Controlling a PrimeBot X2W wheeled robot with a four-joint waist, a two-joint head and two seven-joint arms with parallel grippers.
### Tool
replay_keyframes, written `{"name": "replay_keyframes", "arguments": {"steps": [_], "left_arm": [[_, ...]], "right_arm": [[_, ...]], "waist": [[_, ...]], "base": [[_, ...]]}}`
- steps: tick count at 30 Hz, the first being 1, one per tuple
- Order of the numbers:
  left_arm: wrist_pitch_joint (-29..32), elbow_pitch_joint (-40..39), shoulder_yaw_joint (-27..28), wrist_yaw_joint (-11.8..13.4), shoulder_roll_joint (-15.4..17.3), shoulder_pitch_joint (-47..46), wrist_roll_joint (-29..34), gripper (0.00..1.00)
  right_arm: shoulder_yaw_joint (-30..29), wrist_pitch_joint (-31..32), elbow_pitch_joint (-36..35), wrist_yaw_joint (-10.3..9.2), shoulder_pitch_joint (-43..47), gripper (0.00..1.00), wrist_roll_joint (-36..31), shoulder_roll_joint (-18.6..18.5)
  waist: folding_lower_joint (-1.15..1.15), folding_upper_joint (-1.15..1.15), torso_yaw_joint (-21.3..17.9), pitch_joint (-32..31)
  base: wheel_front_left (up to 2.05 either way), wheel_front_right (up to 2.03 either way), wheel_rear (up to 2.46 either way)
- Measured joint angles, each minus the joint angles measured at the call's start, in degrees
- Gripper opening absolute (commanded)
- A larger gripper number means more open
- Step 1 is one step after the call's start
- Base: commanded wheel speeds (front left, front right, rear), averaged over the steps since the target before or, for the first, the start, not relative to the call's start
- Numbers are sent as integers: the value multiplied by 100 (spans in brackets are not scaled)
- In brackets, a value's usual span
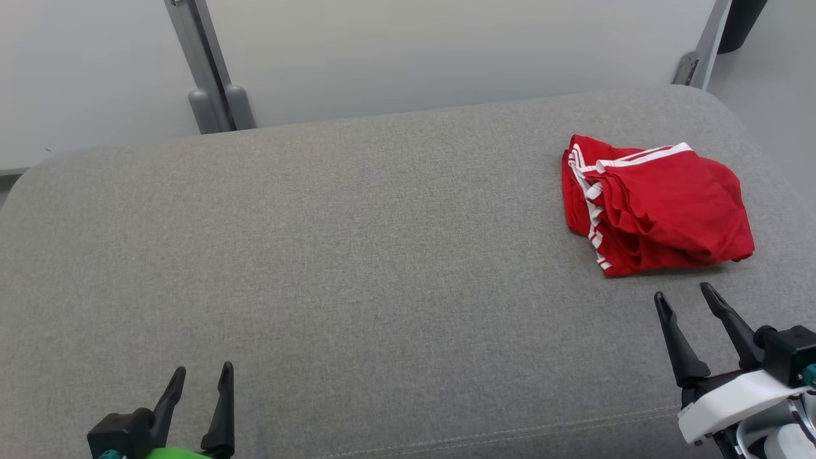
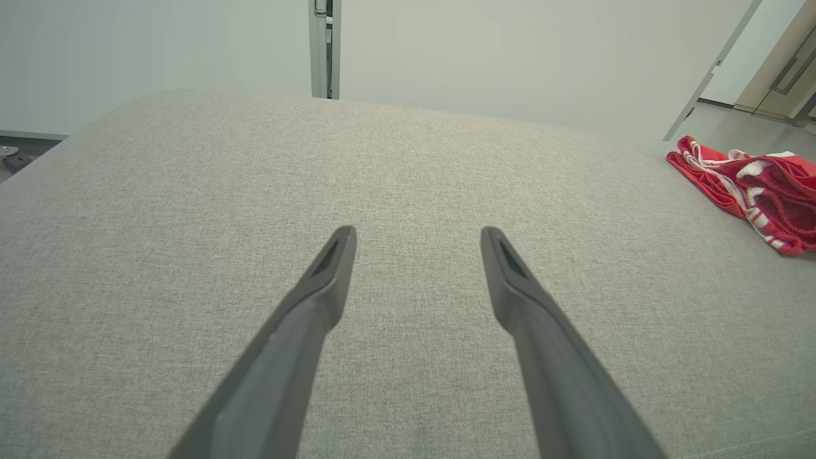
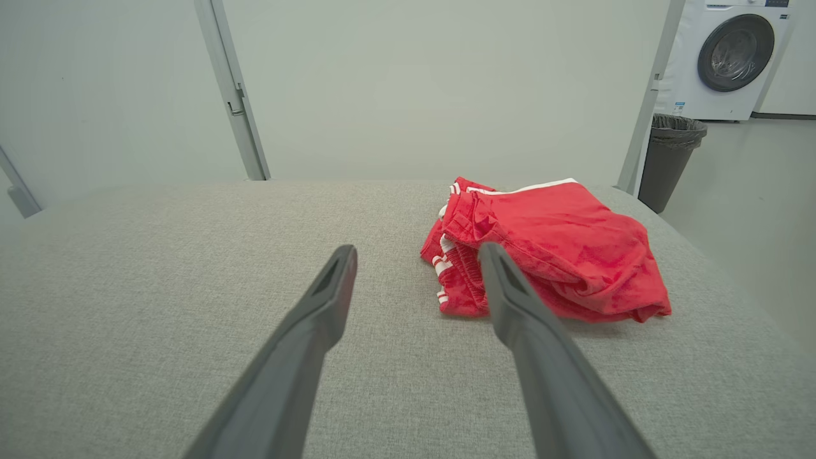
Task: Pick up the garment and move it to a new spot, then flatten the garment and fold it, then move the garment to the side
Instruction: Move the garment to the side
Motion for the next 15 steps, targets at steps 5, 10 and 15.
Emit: {"name": "replay_keyframes", "arguments": {"steps": [5,10,15], "left_arm": [[0,29,49,-2,0,0,1,100],[0,54,92,-4,0,2,1,100],[0,88,135,-7,-1,2,2,100]], "right_arm": [[-94,0,-7,81,64,100,-8,-1],[-231,0,14,96,168,100,-8,7],[-348,0,19,132,202,100,-8,20]], "waist": [[0,0,-30,14],[0,0,-52,31],[0,0,-65,45]], "base": [[0,0,0],[0,0,0],[0,0,0]]}}
